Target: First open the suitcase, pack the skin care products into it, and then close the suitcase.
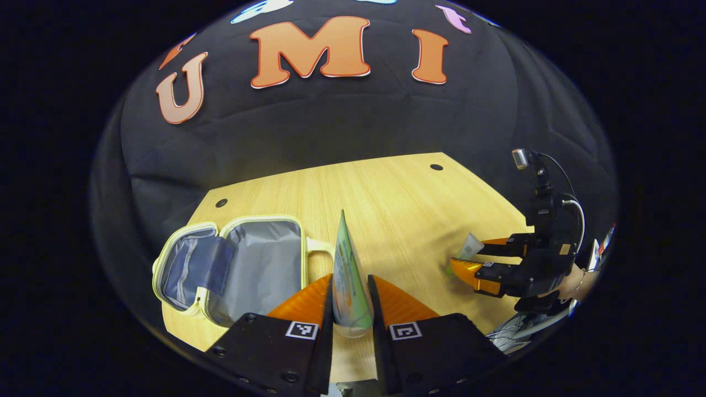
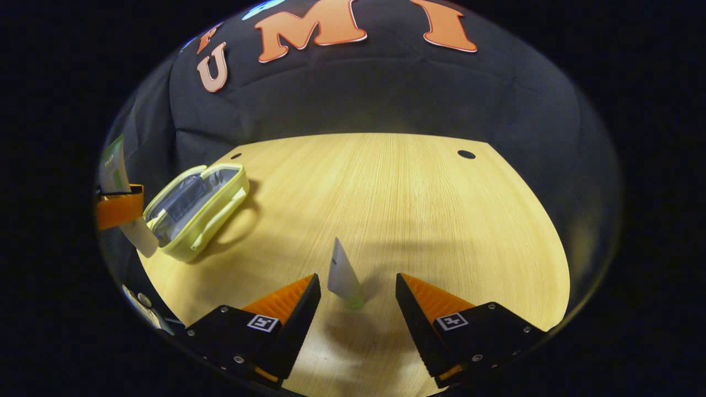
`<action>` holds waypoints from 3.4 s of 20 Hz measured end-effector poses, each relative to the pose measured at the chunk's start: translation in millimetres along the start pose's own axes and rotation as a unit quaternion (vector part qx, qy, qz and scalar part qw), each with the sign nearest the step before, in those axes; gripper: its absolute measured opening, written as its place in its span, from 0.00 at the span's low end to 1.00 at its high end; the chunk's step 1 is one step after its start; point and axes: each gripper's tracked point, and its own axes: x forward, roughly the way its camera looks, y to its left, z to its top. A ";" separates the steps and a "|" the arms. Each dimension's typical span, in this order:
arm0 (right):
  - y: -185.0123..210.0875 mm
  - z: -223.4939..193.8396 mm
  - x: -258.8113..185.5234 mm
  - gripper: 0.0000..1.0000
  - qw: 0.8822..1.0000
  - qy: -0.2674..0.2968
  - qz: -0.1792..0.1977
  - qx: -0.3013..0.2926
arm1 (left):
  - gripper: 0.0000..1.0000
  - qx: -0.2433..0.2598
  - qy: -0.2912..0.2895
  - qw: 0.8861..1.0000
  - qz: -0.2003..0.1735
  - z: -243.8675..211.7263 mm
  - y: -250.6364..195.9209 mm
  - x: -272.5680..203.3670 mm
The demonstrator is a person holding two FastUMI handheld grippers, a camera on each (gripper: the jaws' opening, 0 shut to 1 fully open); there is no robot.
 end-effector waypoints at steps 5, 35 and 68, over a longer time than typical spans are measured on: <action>8.3 -6.3 15.5 0.32 0.999 0.022 0.013 -0.021 | 0.32 -0.006 0.026 1.000 -0.009 -17.3 7.4 -1.1; 291.2 132.6 -27.7 0.29 0.998 0.009 0.044 0.037 | 0.33 -0.052 0.221 0.955 -0.192 -52.6 238.9 55.0; 331.5 74.9 56.9 0.31 0.970 0.229 0.053 0.060 | 0.98 -0.175 0.129 0.971 -0.099 -58.0 354.5 -14.0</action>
